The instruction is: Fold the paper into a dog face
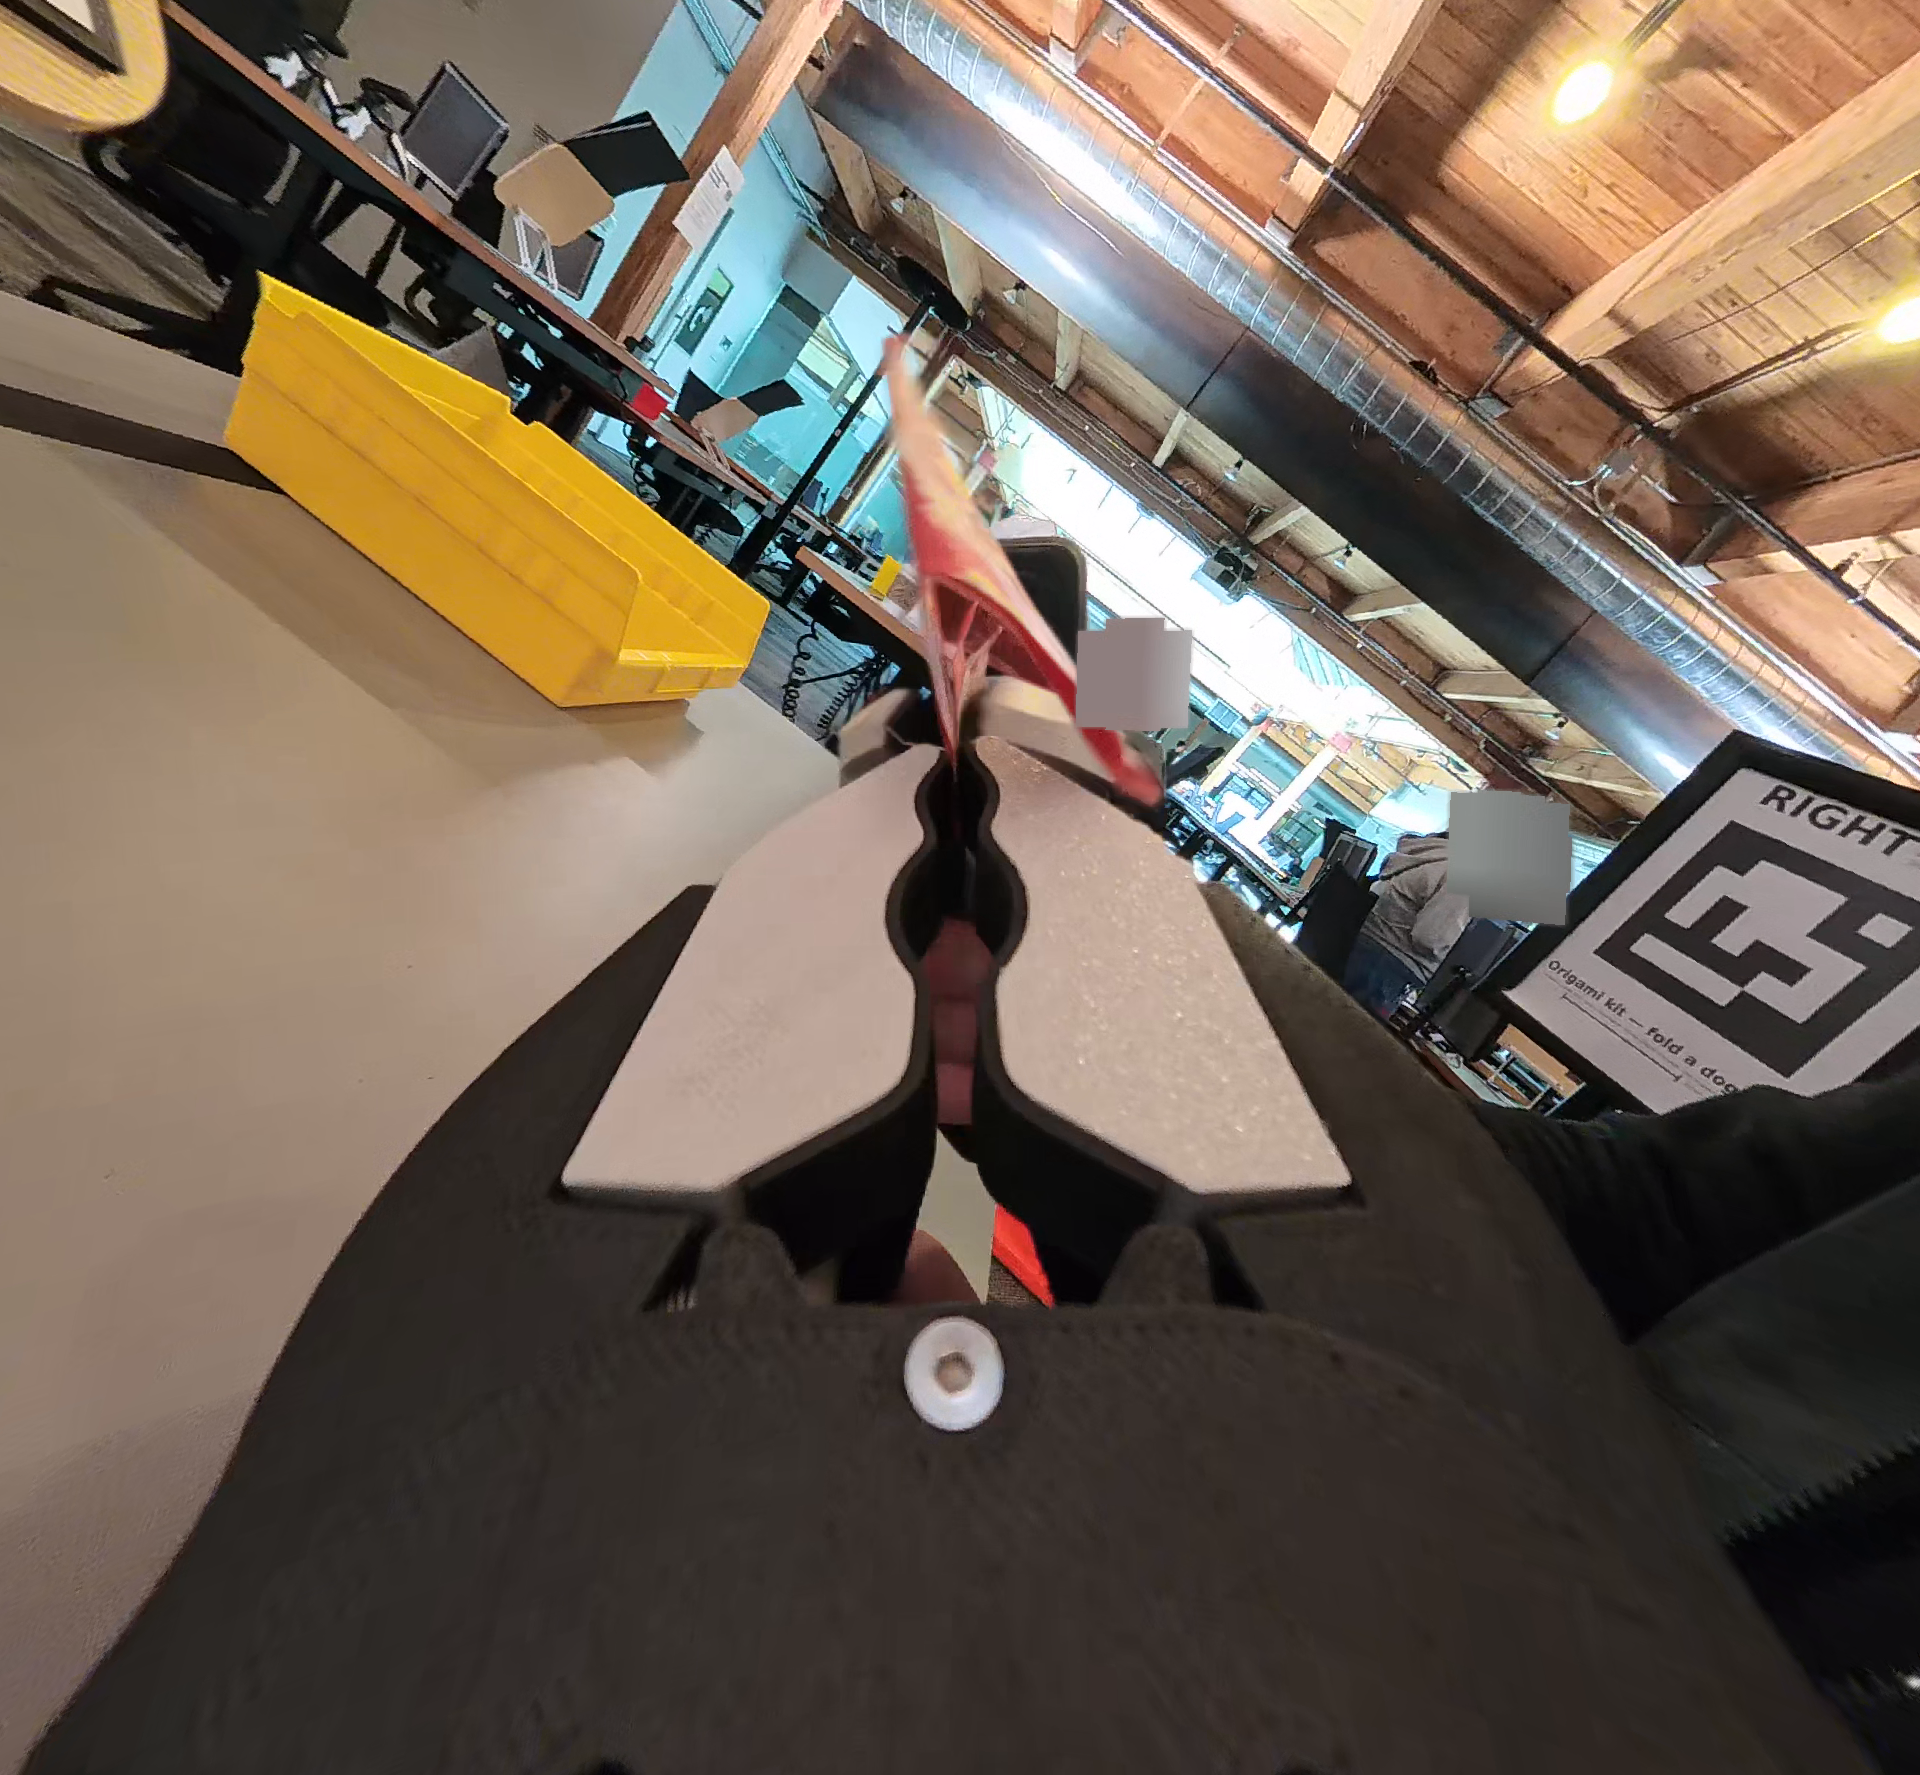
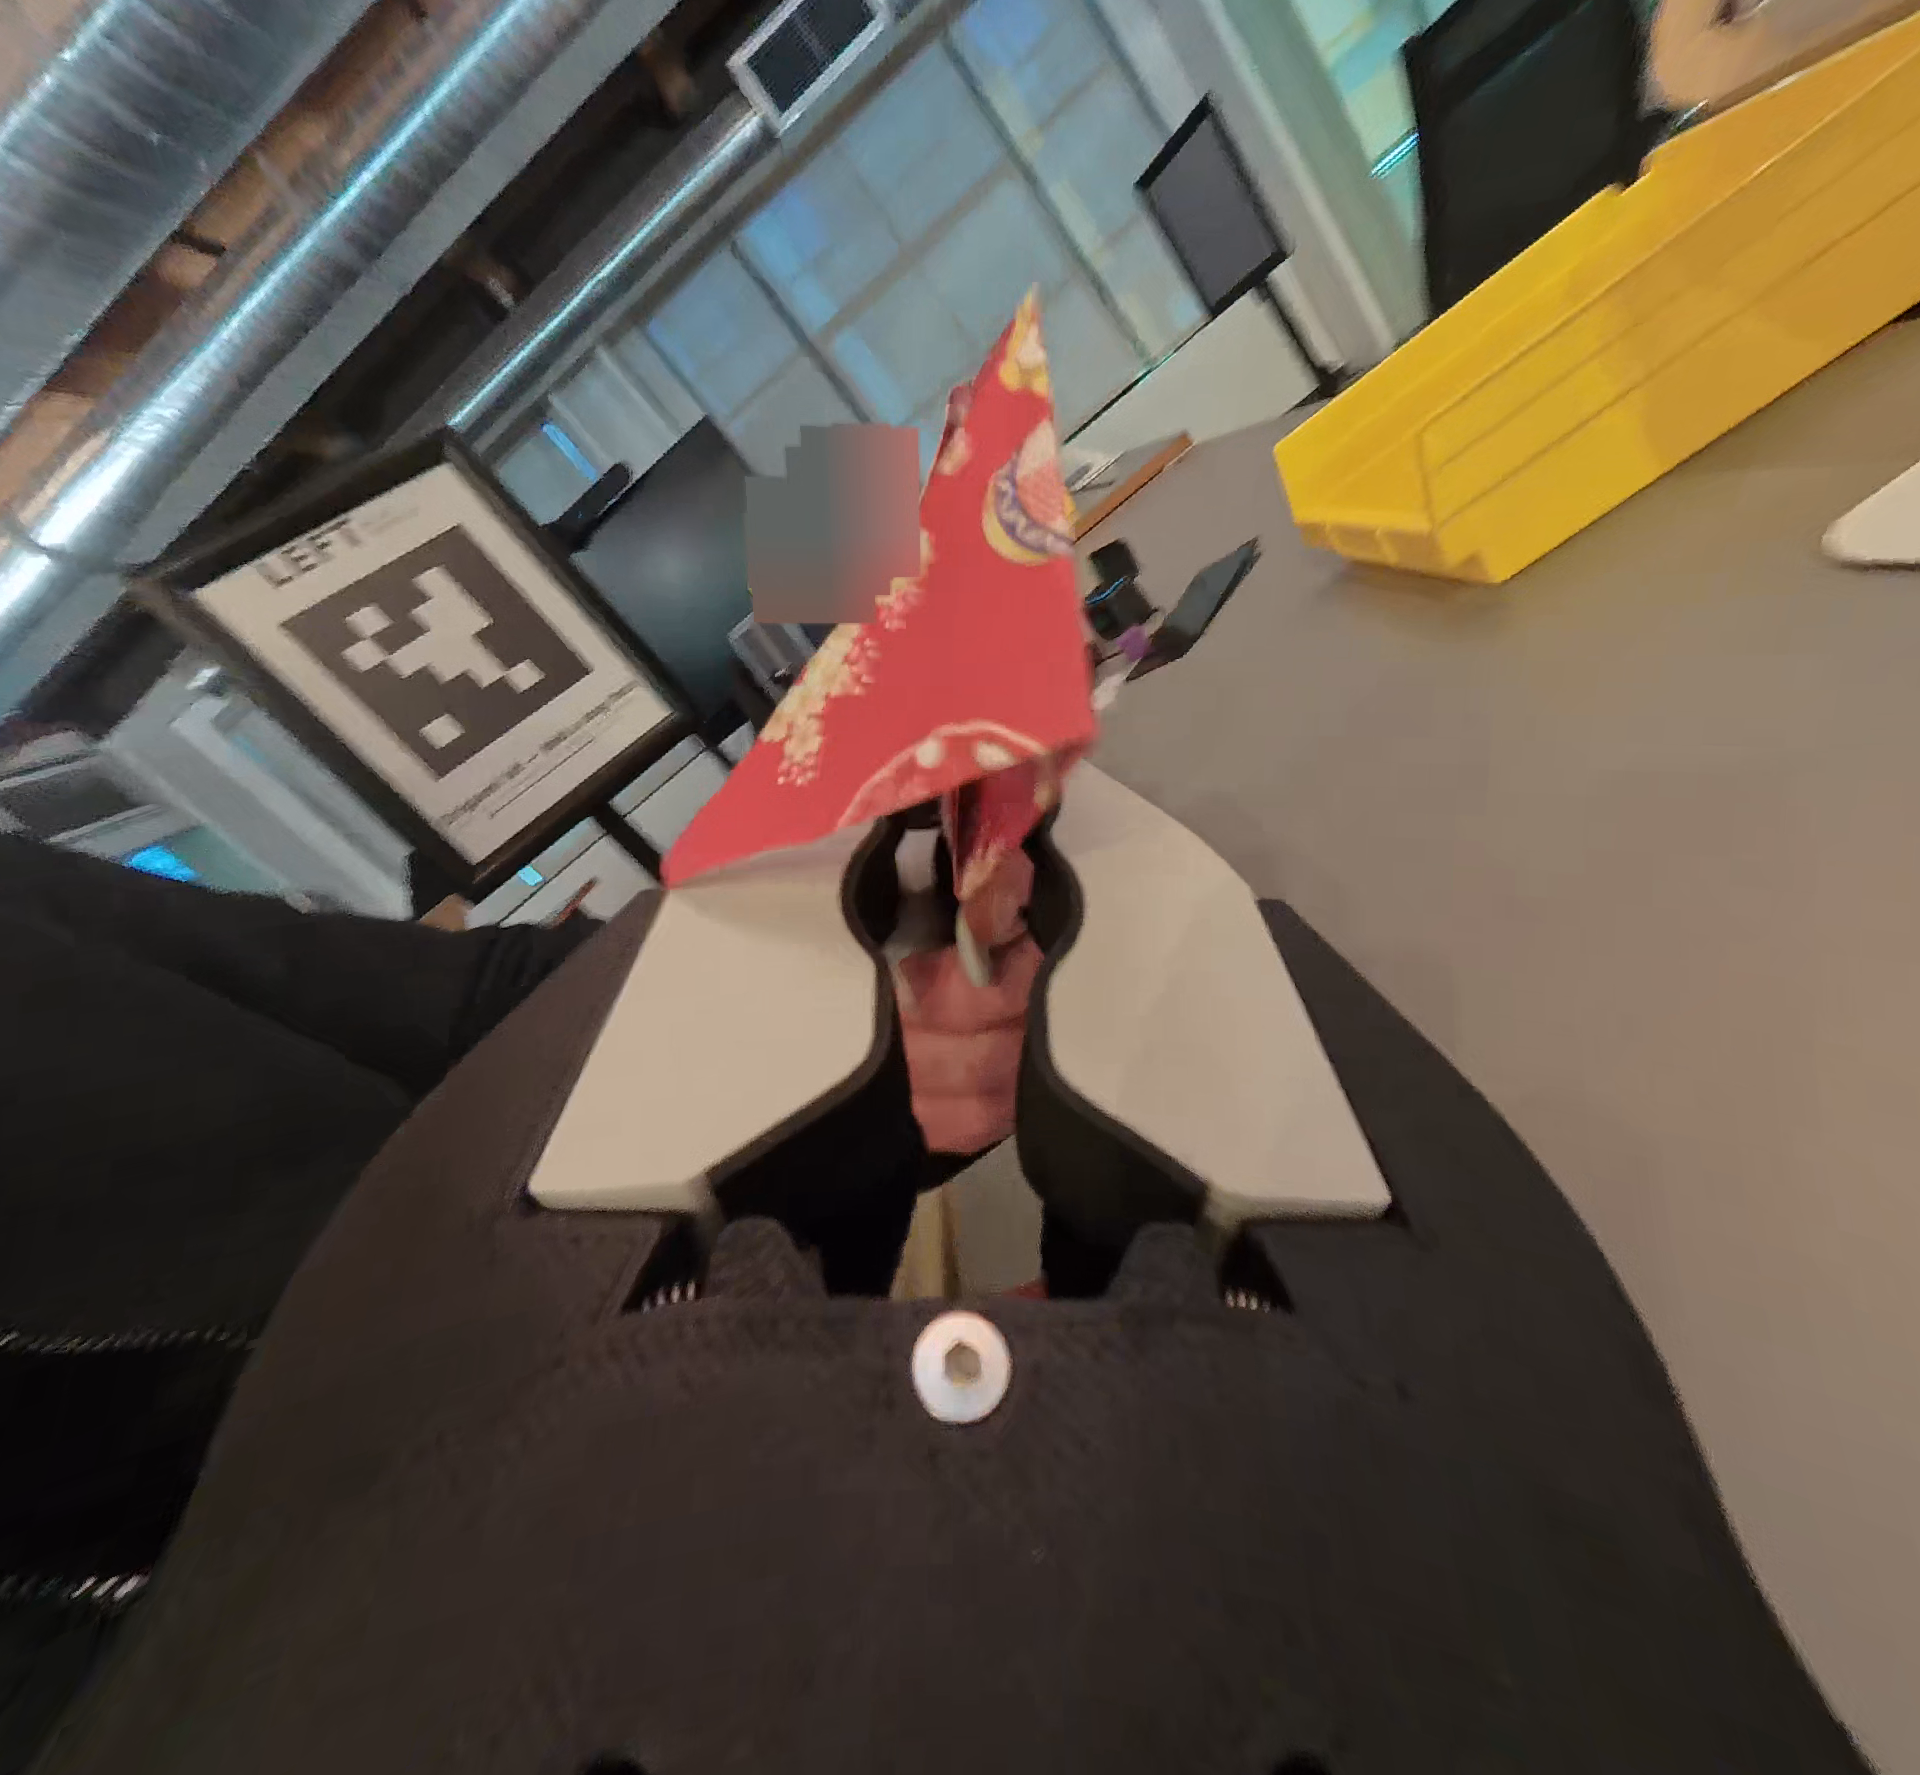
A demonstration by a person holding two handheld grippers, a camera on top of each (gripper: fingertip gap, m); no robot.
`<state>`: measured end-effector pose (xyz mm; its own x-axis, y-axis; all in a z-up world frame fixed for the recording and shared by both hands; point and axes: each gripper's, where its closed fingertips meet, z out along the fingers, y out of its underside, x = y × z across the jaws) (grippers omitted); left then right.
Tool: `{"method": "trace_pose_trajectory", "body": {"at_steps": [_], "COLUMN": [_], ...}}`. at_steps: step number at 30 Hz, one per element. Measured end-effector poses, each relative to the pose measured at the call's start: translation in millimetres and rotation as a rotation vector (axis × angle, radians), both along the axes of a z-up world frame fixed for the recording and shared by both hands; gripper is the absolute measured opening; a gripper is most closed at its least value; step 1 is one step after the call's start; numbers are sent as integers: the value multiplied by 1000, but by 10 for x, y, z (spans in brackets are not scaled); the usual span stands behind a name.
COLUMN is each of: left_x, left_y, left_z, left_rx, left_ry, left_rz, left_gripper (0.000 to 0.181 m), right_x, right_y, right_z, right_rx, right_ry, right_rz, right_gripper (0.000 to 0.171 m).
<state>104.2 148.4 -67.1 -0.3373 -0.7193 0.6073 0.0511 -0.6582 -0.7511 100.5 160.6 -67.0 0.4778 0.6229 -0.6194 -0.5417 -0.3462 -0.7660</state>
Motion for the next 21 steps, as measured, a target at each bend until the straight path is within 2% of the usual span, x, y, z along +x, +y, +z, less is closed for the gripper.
{"method": "trace_pose_trajectory", "body": {"at_steps": [1,7,16,18,21], "left_x": [6,24,12,8,14], "left_y": [-3,-35,-40,-47,-48], "left_z": [-4,-15,-21,-18,-44], "left_rx": [3,43,84,106,126], "left_ry": [2,11,16,24,52], "left_rz": [10,29,36,23,6], "left_gripper": [0,0,0,0,0], "right_x": [45,119,90,145,182], "right_y": [15,3,-29,-14,-13], "right_z": [19,30,10,18,37], "right_rx": [11,13,15,8,22], "right_ry": [3,5,-31,-18,-1], "right_rz": [-34,-66,-35,-49,-58], "right_gripper": [8,1,0,6,7]}}
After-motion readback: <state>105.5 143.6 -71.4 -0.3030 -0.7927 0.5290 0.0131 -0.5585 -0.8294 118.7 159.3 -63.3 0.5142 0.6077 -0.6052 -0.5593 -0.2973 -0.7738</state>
